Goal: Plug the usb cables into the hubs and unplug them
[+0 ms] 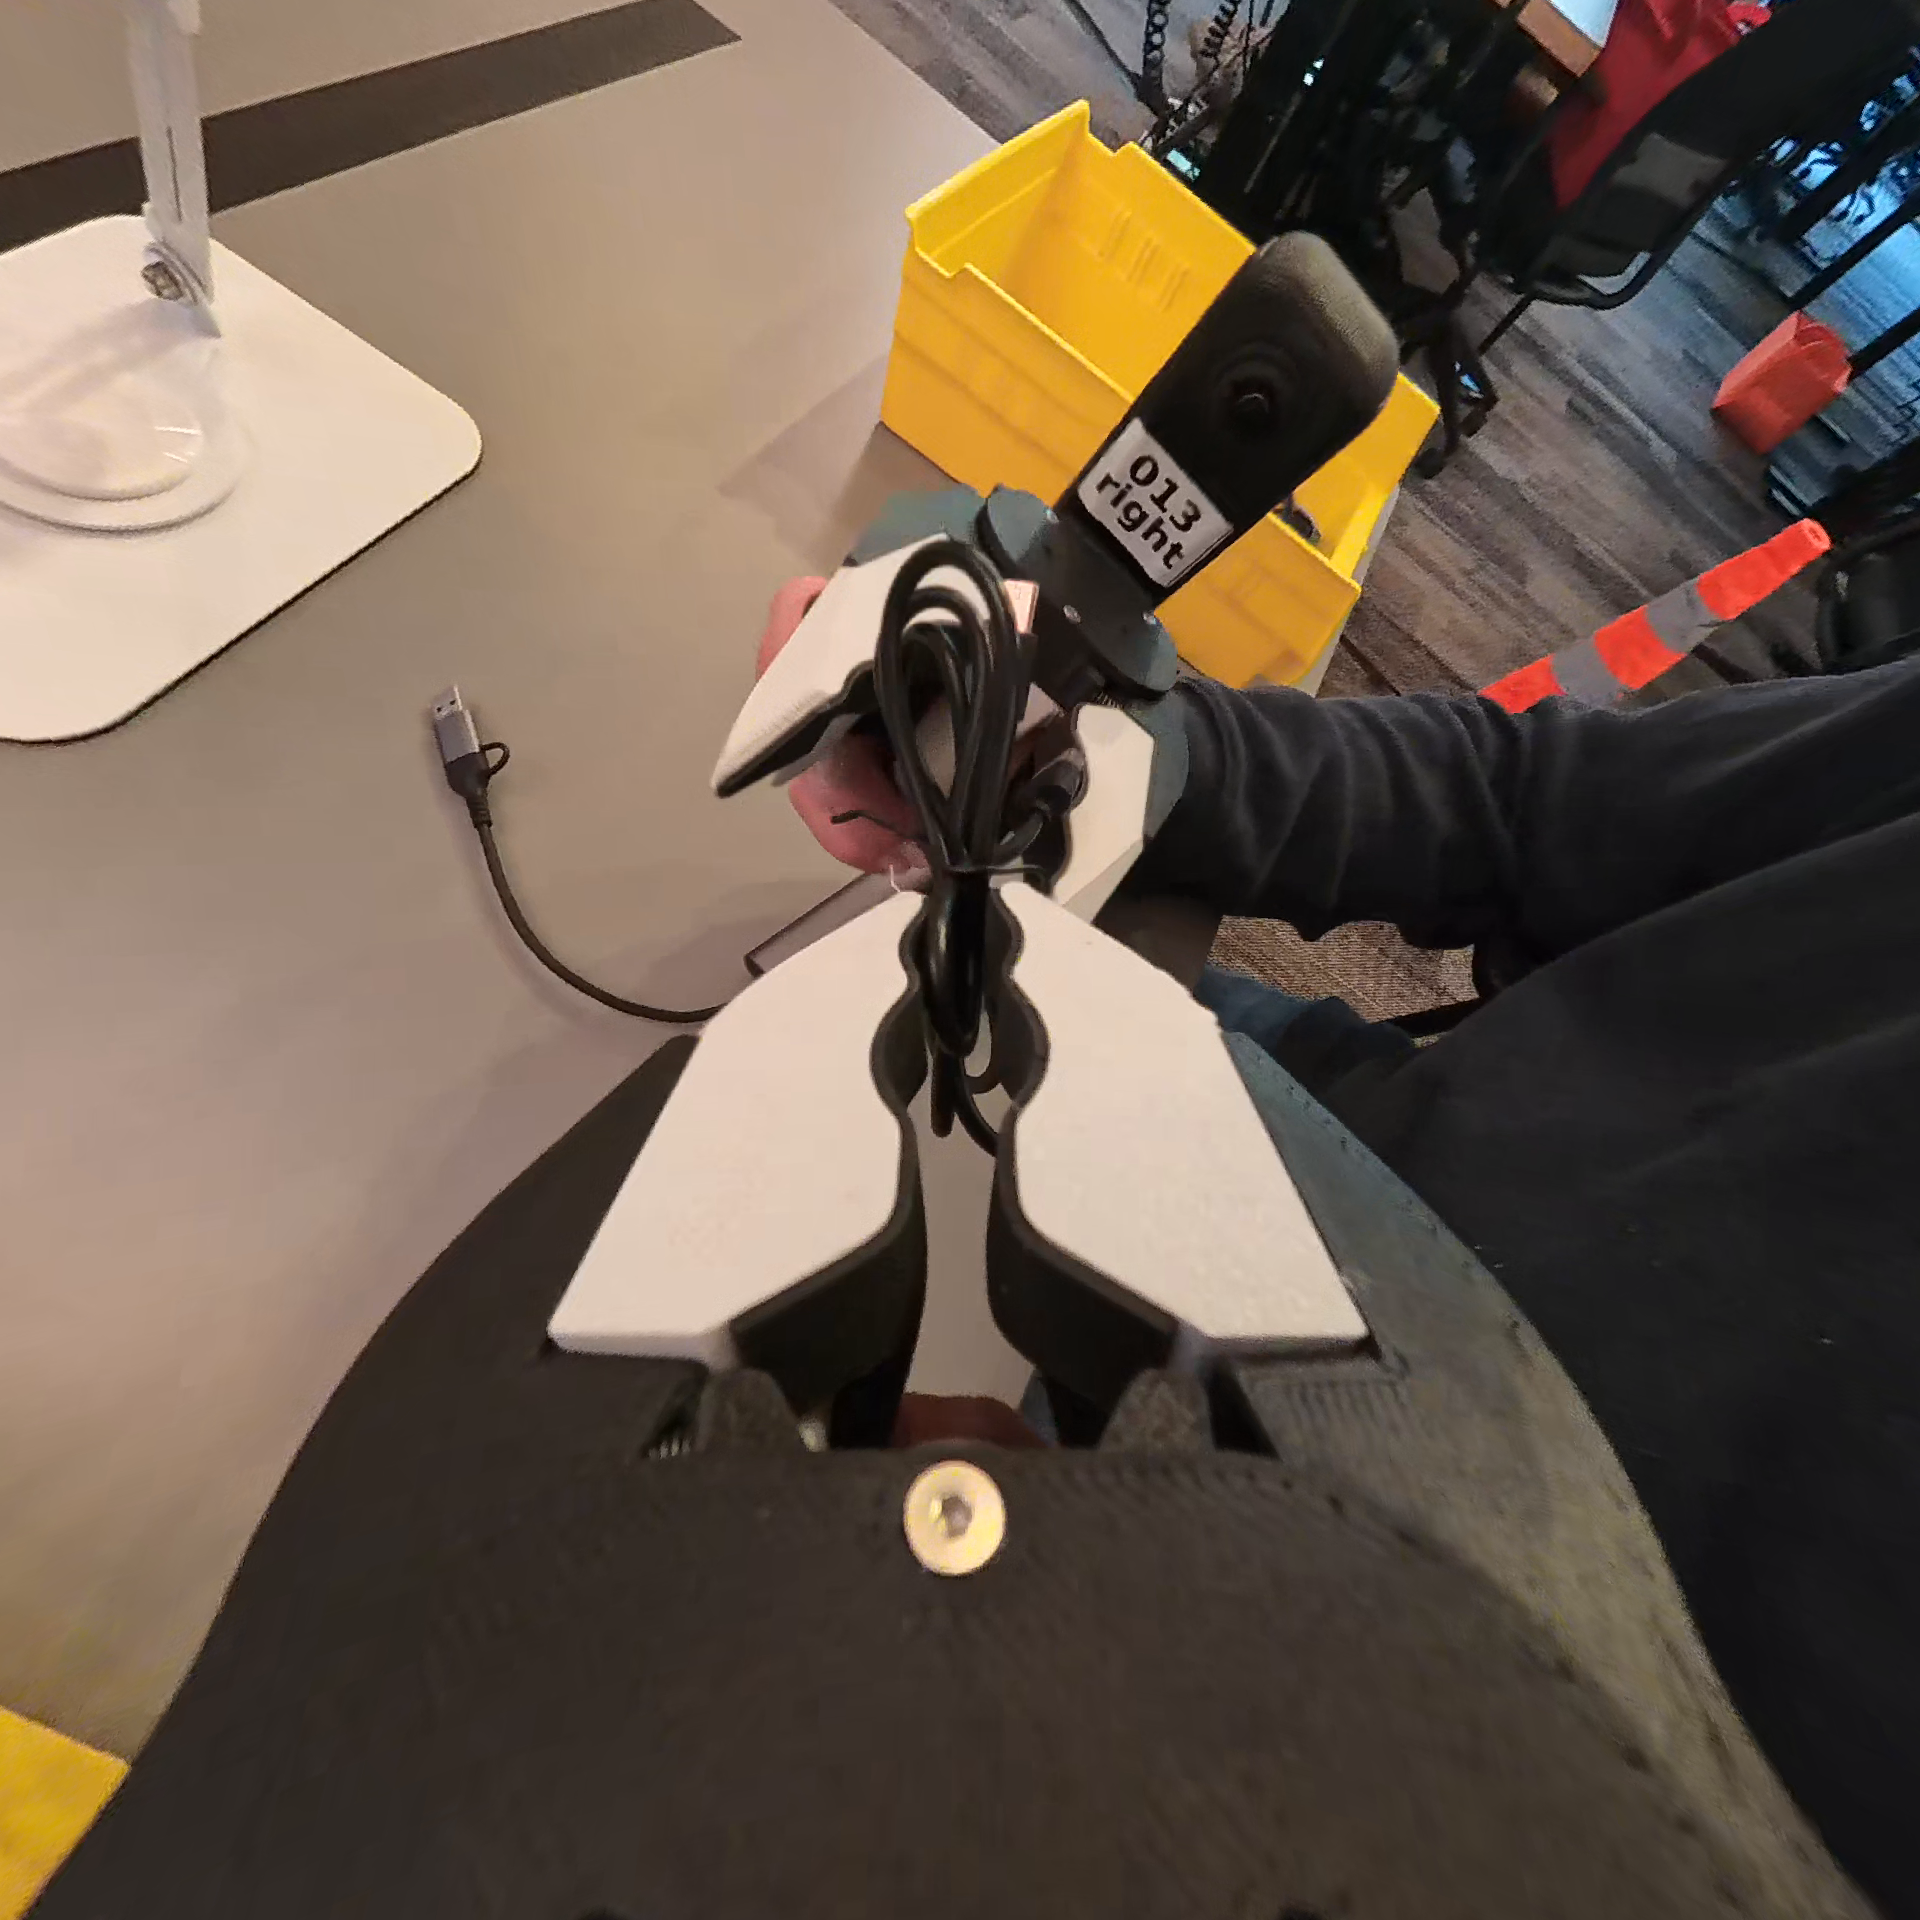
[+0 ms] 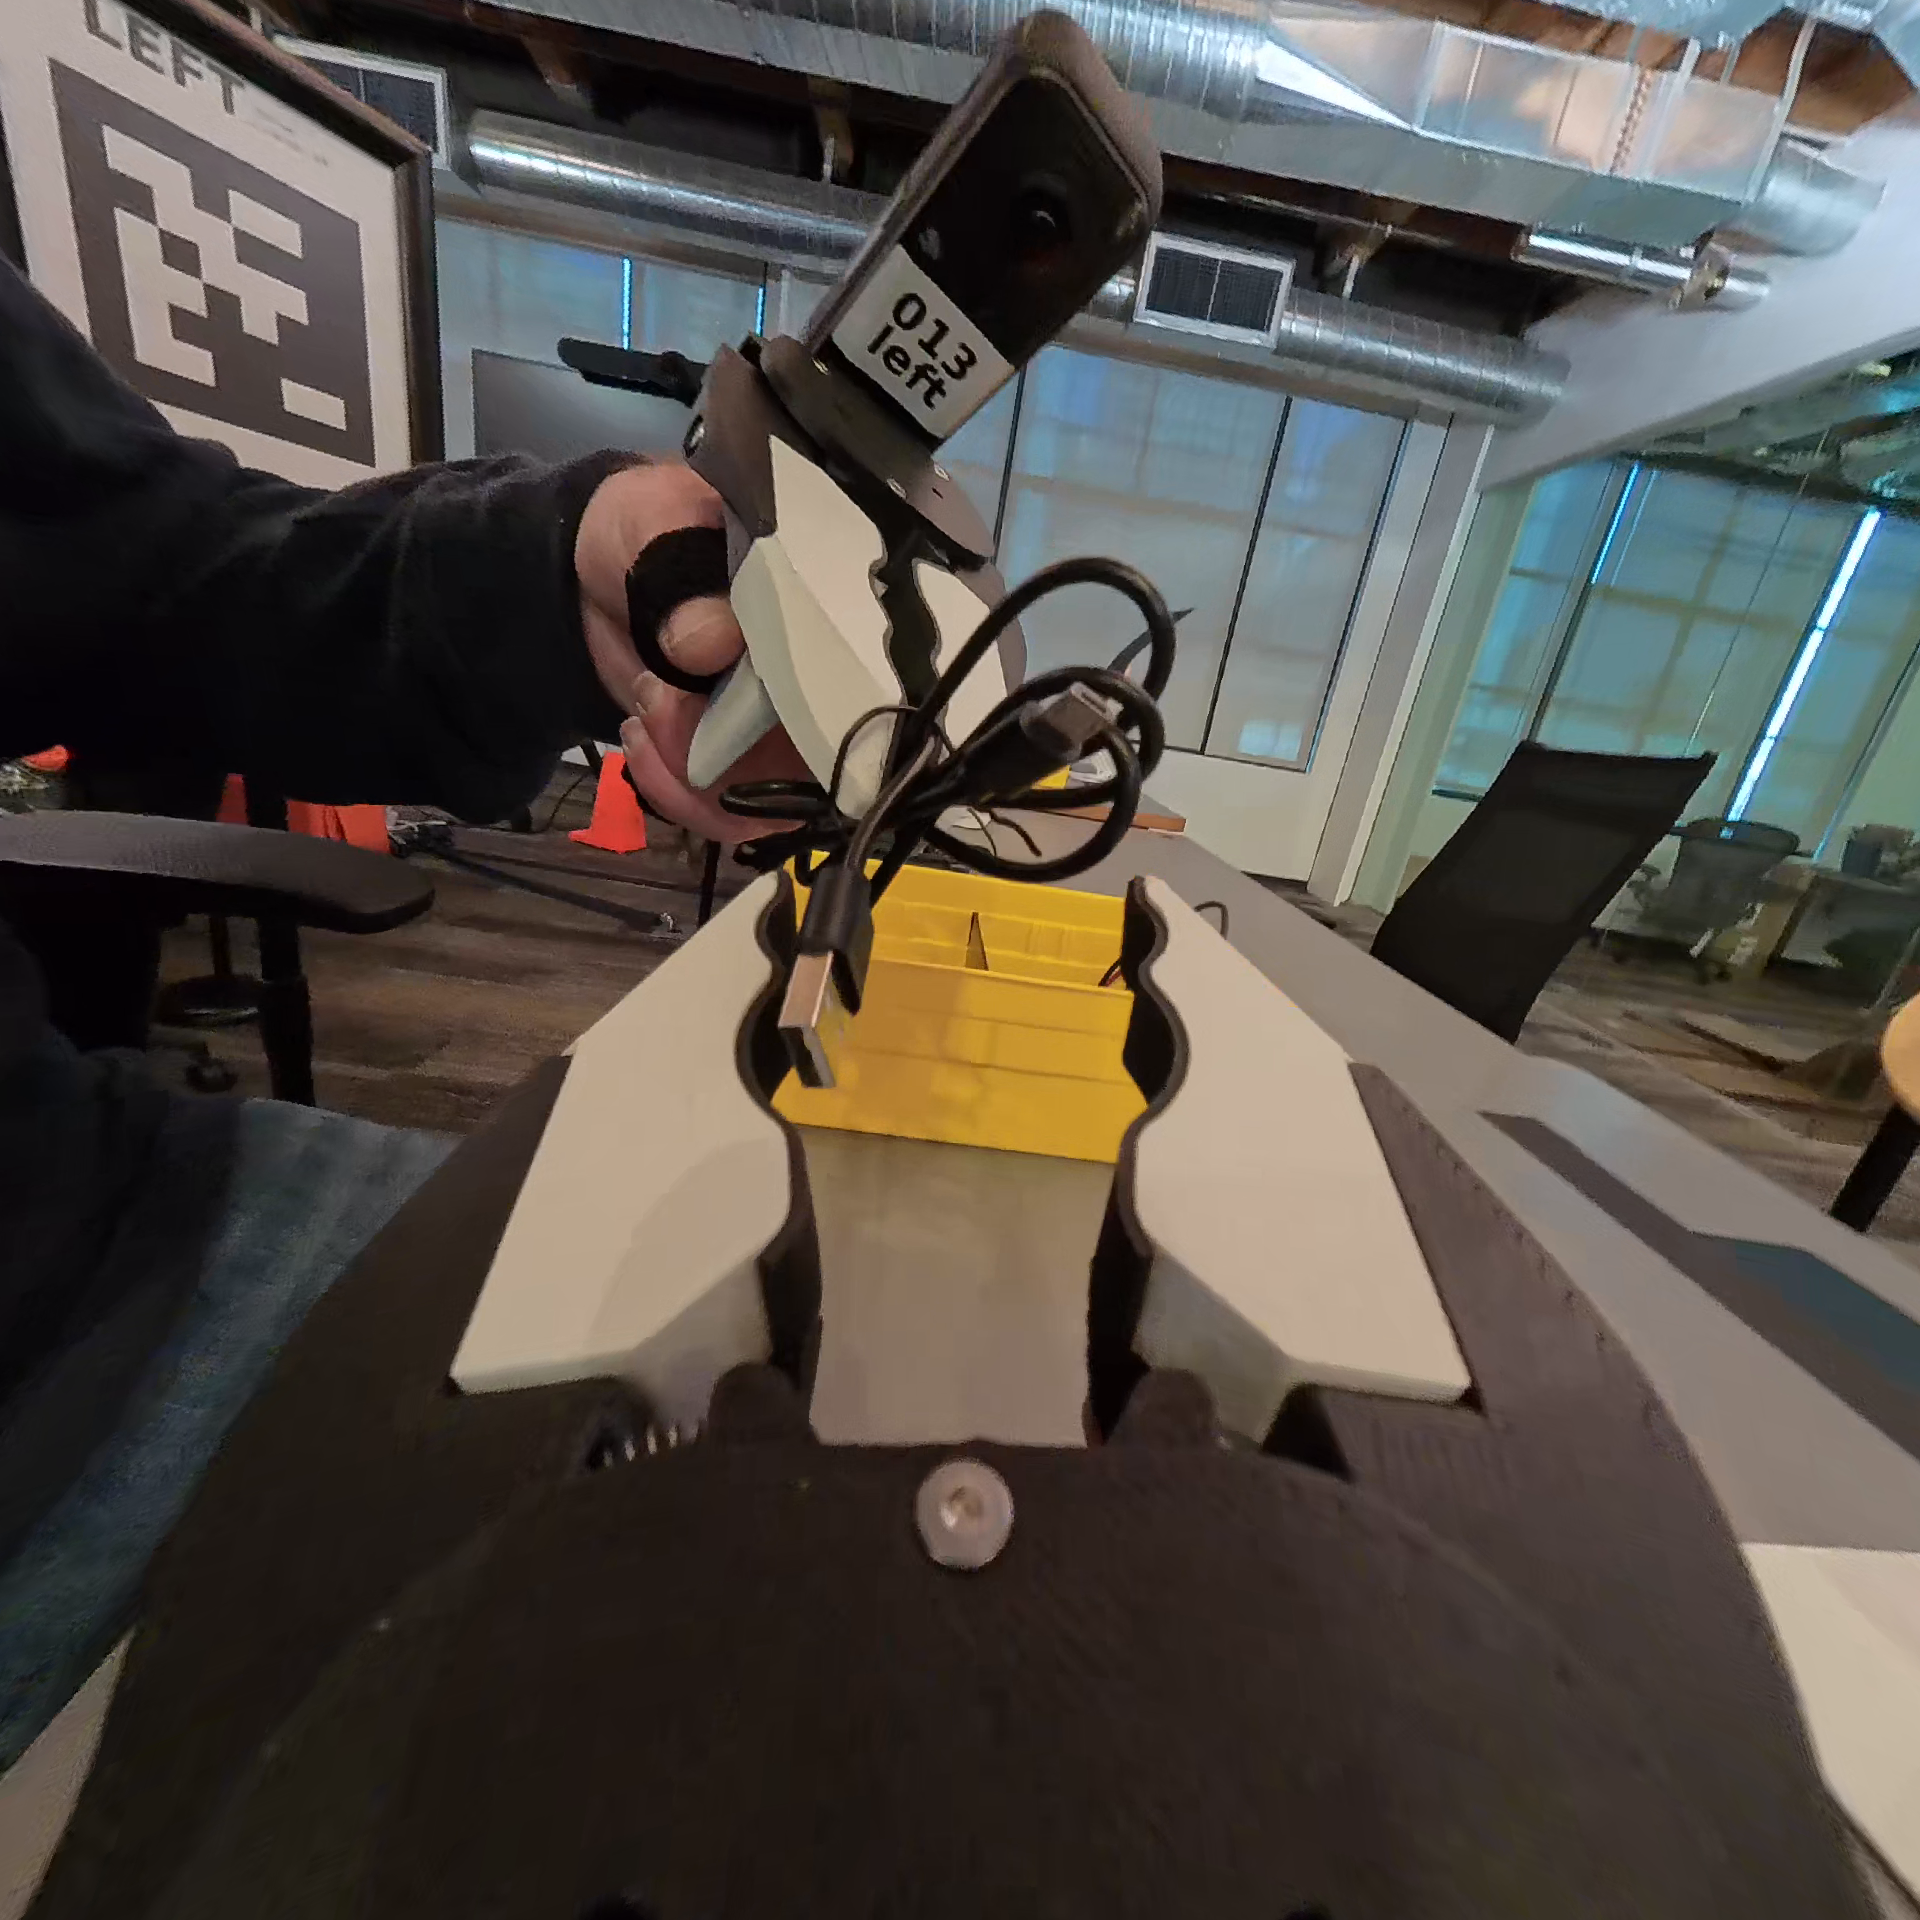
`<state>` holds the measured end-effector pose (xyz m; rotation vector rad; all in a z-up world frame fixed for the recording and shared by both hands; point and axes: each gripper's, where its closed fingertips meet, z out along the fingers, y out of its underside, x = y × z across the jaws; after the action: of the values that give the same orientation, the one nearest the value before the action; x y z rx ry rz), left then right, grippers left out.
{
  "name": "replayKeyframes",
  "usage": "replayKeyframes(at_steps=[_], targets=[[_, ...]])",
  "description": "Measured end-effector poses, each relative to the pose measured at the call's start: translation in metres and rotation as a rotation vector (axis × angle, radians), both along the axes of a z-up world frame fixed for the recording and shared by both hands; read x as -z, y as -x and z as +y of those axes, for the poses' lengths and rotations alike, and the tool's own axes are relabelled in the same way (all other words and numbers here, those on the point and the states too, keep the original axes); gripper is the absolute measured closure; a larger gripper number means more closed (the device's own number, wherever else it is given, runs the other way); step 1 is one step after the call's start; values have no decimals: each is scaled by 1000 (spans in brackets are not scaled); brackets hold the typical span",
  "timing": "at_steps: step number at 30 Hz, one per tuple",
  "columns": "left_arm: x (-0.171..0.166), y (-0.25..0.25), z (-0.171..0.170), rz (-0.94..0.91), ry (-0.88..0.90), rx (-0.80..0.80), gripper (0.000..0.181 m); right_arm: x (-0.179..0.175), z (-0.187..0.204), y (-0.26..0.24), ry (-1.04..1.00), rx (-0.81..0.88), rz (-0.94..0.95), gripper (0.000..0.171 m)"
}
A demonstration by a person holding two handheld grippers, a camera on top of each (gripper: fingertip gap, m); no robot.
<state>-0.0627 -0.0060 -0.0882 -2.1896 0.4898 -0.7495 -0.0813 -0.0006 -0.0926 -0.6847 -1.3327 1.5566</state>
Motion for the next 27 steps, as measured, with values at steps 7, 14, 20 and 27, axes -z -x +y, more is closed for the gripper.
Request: replayKeyframes(at_steps=[7,14,20,27], targets=[[-2,-5,-1,-24,17,26,175,-9,-4,-7,-98,-12,50,127],[-1,-9,-2,-30,28,43,175,-5,-3,-12,-132,-35,35,139],[0,-11,-2,-34,33,63,175,-2,-5,-15,-144,-71,27,144],[-1,-16,-4,-39,40,95,175,0,-9,-20,-151,-141,16,149]])
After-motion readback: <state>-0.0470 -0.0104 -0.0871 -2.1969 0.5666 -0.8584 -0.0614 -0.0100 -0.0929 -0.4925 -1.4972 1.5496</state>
